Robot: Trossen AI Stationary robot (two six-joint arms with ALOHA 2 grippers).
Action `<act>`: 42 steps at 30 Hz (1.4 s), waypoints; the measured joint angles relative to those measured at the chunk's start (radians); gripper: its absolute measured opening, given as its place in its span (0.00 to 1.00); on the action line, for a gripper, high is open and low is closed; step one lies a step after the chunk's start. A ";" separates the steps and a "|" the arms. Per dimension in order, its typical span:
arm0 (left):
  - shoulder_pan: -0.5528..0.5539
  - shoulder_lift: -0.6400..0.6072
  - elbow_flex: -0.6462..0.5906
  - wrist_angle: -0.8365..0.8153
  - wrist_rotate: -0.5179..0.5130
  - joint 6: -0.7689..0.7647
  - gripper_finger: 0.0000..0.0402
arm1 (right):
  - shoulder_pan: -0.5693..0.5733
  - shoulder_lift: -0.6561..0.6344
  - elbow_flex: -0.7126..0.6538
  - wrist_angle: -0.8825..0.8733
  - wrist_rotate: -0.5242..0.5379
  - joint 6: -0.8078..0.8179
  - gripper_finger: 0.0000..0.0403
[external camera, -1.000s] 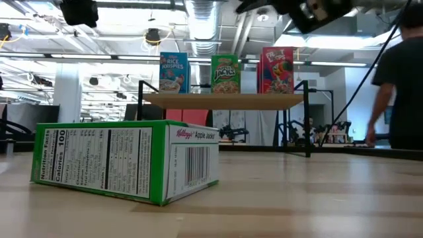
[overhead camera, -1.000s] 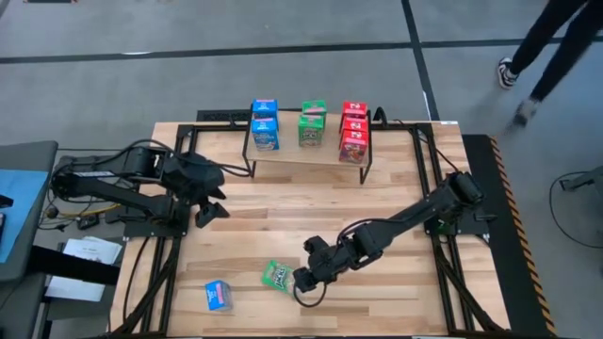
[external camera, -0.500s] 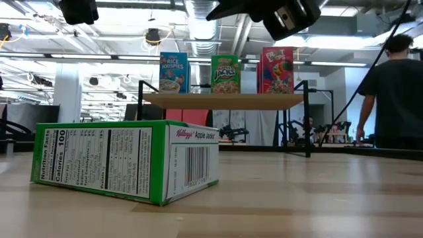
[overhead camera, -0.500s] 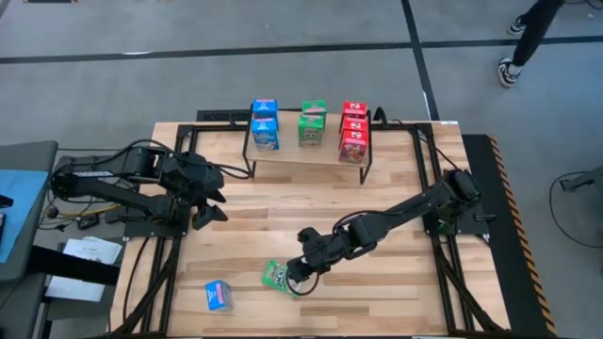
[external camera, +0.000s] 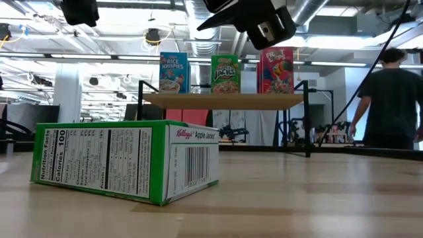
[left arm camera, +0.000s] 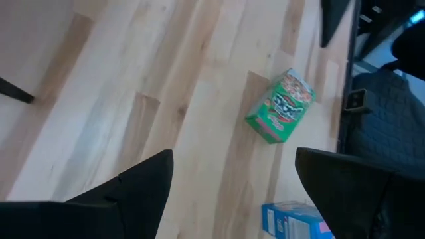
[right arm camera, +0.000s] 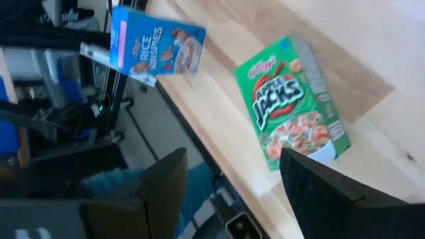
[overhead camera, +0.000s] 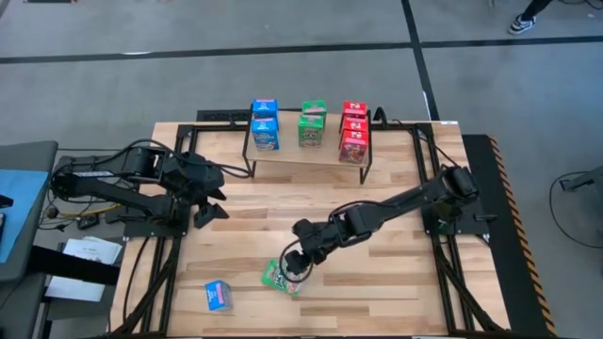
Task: Stack cereal on shelf
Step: Put the green cereal box on the shelf aligned with the other green cereal boxes
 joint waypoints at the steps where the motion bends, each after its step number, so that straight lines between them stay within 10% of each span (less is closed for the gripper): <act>1: 0.000 0.000 0.000 0.000 -0.012 0.000 0.76 | -0.006 0.000 0.000 0.008 -0.029 -0.017 0.66; 42: 0.000 0.000 0.000 0.000 -0.125 0.000 0.76 | -0.096 0.001 0.000 0.072 0.090 -0.103 0.66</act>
